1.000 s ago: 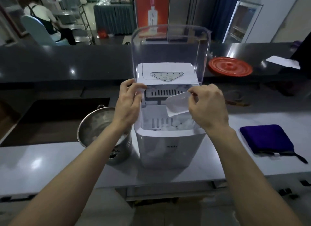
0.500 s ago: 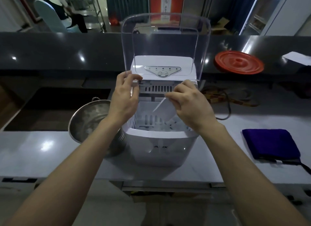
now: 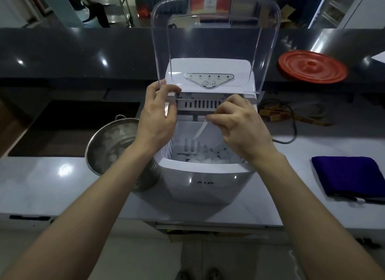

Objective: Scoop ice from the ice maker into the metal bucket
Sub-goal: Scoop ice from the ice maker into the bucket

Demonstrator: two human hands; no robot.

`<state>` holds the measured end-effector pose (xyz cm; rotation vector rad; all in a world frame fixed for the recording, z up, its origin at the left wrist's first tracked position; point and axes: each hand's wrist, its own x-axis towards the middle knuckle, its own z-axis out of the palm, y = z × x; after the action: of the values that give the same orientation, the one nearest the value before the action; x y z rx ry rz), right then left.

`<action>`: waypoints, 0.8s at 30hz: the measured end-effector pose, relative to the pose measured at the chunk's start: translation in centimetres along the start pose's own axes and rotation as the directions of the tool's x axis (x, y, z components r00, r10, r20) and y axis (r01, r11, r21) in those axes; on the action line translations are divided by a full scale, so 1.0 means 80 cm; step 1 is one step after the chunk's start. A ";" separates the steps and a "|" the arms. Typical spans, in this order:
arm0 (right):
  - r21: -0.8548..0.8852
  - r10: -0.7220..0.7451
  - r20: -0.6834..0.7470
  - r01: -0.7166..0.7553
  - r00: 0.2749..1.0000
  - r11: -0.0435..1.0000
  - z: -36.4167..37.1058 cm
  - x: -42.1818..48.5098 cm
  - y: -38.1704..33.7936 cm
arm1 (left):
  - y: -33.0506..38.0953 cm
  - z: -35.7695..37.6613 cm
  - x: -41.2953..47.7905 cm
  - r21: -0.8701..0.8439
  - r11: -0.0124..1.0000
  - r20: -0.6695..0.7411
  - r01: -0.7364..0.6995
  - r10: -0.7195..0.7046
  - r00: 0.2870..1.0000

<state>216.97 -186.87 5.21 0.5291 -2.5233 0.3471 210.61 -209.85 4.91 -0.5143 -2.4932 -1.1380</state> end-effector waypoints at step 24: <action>0.038 0.046 0.047 -0.048 0.998 0.998 -0.013 0.002 -0.012 | -0.002 0.002 0.000 0.024 1.000 -0.002 0.010 -0.010 1.000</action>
<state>217.75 -187.38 6.26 0.4984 -2.5817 0.4068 210.53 -209.79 4.70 -0.4941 -2.5075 -1.1109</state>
